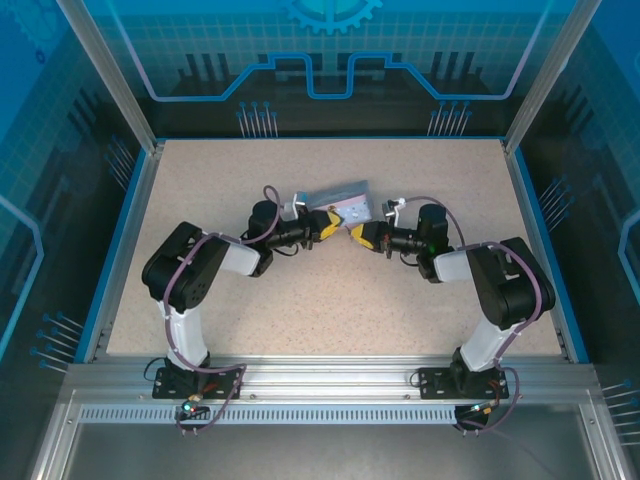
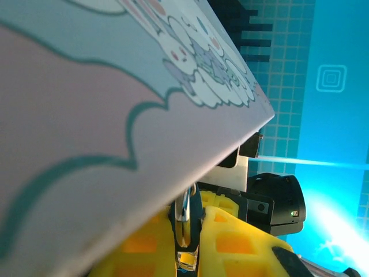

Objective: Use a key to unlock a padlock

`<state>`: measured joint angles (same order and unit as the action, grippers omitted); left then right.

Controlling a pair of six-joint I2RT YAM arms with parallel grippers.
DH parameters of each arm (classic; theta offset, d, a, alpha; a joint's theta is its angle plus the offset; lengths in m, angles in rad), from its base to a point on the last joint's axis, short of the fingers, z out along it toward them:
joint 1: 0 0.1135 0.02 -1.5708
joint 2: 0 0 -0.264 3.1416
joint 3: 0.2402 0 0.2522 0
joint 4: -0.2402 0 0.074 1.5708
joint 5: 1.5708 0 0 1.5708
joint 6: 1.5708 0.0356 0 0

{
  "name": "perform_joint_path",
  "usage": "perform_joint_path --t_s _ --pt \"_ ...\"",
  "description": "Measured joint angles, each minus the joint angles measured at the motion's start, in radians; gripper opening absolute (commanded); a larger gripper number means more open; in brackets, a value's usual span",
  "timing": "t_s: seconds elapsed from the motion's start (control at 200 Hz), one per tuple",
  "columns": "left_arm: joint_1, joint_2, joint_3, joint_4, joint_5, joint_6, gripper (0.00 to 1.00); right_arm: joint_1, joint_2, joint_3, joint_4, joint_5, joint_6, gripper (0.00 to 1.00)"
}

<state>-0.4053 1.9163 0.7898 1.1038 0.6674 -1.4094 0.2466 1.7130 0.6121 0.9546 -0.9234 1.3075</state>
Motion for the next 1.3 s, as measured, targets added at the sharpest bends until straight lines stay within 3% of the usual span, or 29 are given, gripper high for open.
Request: perform_joint_path --t_s 1.301 --pt "0.019 0.006 0.016 0.031 0.057 -0.006 0.00 0.017 0.043 0.051 -0.022 -0.001 0.001 0.00"
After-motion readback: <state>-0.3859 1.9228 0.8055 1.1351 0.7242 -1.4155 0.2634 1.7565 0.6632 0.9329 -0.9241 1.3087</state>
